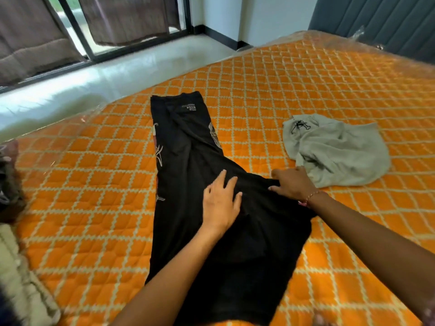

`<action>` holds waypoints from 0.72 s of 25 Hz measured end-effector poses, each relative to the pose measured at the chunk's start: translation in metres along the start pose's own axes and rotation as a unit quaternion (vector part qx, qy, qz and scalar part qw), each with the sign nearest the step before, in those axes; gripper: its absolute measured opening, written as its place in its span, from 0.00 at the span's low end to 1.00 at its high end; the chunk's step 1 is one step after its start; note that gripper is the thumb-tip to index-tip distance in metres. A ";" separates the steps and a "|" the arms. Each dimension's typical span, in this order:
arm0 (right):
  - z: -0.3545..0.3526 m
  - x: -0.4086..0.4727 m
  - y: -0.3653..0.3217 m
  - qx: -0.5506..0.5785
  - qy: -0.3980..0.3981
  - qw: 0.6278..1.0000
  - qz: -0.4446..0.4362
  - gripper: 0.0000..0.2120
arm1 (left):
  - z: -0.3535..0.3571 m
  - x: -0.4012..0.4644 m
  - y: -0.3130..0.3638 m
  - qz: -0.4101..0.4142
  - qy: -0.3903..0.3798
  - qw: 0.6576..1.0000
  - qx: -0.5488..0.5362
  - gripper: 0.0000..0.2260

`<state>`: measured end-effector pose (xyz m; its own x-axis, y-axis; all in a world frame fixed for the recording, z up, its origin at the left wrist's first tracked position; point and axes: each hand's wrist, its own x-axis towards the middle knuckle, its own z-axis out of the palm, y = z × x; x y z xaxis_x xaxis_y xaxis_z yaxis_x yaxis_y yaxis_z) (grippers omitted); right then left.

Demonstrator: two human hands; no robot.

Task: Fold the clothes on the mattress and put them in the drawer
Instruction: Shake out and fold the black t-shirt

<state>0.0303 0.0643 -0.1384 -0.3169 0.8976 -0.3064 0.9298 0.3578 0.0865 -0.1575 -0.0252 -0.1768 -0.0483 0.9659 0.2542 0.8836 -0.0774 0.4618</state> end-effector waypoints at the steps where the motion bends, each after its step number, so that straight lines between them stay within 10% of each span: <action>1: -0.012 -0.003 -0.002 -0.006 0.002 1.000 0.001 0.11 | -0.005 -0.008 0.016 -0.056 -0.018 0.994 -0.095 0.16; 3: -0.037 -0.007 -0.010 0.007 0.005 1.000 0.013 0.10 | -0.017 -0.019 0.043 -0.199 -0.067 0.913 -0.349 0.12; 5: -0.060 -0.016 -0.030 0.053 -0.036 0.998 0.016 0.12 | -0.032 -0.028 0.067 -0.301 -0.139 0.763 -0.555 0.13; 9: -0.091 -0.031 -0.080 0.339 -0.184 0.923 -0.009 0.12 | -0.062 -0.031 0.080 -0.363 -0.132 0.579 -0.718 0.24; 13: -0.095 -0.057 -0.123 0.550 -0.291 0.779 -0.078 0.13 | -0.102 -0.045 0.034 -0.398 -0.107 0.532 -0.740 0.14; 18: -0.026 -0.069 -0.140 0.363 0.001 0.931 -0.045 0.10 | -0.112 -0.075 -0.035 -0.561 -0.043 0.552 -0.615 0.06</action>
<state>-0.0828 -0.0415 -0.1047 -0.3992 0.8732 -0.2796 0.7807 0.1639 -0.6030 -0.2366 -0.1222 -0.1164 -0.1753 0.5794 -0.7960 -0.6676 0.5243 0.5286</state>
